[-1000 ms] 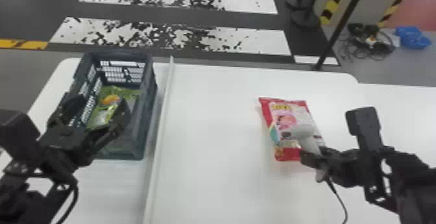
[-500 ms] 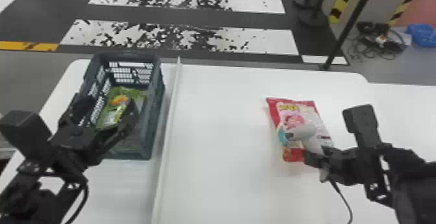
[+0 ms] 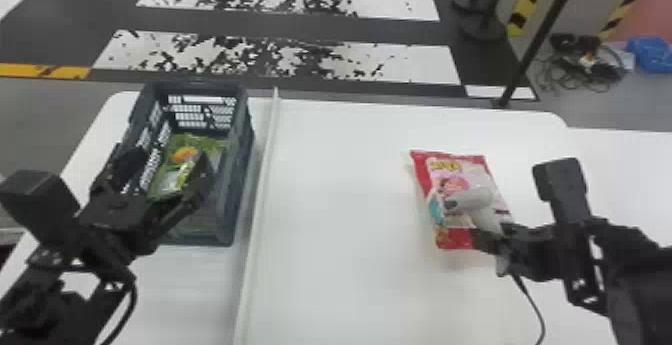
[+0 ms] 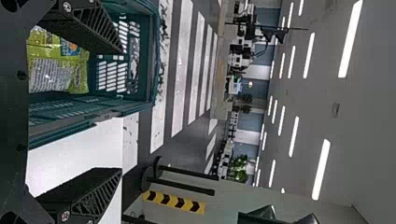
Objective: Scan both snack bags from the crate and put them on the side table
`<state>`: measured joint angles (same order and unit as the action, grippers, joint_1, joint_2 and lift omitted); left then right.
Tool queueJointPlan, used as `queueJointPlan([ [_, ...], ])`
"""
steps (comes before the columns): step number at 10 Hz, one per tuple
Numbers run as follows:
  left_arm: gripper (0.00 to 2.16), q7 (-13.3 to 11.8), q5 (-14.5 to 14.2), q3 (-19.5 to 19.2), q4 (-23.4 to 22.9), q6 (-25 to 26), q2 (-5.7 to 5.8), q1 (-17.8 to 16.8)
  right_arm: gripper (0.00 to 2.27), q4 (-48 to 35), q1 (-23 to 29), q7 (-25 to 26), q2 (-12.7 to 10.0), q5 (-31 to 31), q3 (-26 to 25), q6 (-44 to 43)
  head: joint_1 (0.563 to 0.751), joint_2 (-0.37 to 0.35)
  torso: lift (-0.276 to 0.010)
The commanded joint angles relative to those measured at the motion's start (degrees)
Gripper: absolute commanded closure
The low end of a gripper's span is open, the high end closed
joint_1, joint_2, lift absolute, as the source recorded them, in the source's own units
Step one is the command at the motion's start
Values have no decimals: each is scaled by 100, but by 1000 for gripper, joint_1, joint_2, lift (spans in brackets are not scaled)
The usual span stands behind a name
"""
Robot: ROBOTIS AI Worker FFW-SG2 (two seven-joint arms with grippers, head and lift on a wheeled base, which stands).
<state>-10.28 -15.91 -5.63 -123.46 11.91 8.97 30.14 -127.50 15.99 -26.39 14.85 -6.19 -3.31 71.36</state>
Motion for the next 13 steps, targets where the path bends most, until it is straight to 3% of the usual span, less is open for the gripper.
queueJointPlan([
  [1, 100, 0, 0, -8, -3, 0, 0, 9, 2253, -12, -9, 73, -35, 92, -293, -91, 695, -55, -87],
  [6, 100, 0, 0, 1, -29, 0, 17, 9, 2253, 1342, -307, 521, 45, 496, -1331, -1040, 695, -170, -87],
  [9, 100, 0, 0, 9, -47, 0, 35, 18, 2253, 2317, -562, 776, 212, 523, -1445, -1725, 695, -252, -87],
  [13, 100, 9, 0, 9, -56, 0, 52, 36, 2253, 3170, -844, 1004, 326, 426, -1339, -2341, 695, -295, -87],
])
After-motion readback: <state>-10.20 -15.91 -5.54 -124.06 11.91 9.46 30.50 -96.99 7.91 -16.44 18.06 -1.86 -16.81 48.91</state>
